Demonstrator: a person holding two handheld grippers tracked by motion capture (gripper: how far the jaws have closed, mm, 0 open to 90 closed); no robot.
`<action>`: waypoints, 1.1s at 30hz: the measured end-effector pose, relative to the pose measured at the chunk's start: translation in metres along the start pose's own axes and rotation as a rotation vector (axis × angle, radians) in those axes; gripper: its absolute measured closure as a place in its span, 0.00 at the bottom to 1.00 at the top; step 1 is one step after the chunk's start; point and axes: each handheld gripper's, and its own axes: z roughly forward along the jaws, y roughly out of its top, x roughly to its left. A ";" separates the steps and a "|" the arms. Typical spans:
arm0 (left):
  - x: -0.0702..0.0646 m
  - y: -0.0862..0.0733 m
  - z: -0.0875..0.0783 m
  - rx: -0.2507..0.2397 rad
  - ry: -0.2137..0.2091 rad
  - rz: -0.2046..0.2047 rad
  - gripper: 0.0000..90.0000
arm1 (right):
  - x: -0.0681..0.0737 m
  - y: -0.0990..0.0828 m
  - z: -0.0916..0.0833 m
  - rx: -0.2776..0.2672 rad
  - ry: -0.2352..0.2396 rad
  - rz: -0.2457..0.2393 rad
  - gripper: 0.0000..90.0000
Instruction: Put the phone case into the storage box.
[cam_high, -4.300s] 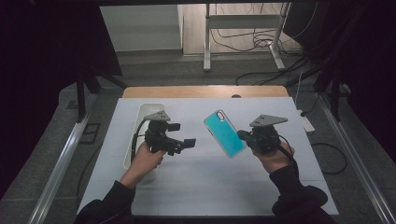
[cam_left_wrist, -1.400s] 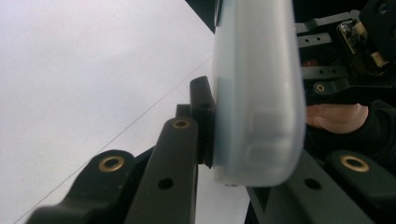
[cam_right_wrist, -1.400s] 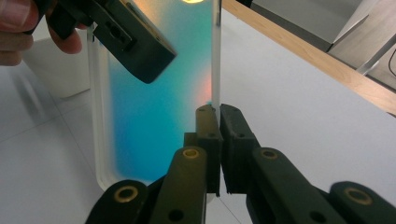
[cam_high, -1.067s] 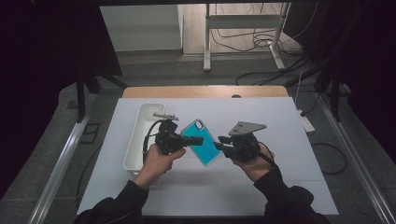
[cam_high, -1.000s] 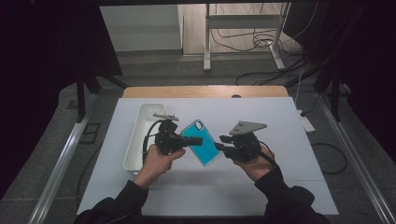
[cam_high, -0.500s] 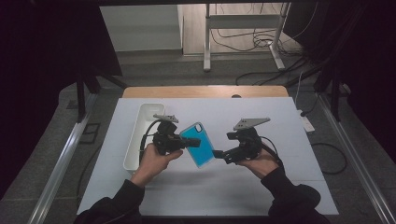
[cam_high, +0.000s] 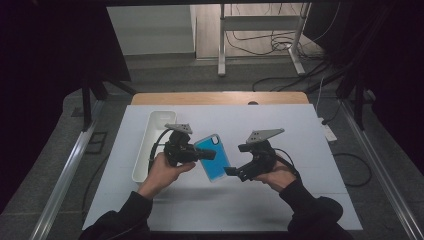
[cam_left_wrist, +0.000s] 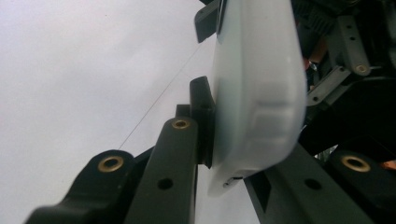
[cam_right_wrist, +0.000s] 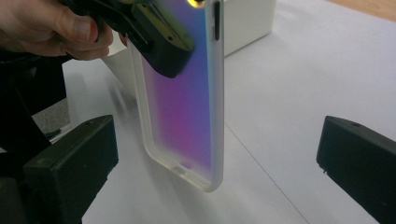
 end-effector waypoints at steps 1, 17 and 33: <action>0.000 0.000 0.000 0.000 -0.003 0.002 0.95 | 0.000 0.000 0.001 0.004 0.004 0.002 0.00; -0.015 0.006 0.003 -0.005 -0.075 0.085 0.94 | 0.012 0.000 0.016 0.089 0.034 -0.013 0.05; -0.016 0.006 0.006 -0.002 -0.110 0.103 0.94 | 0.011 -0.001 0.013 0.105 0.169 -0.032 0.75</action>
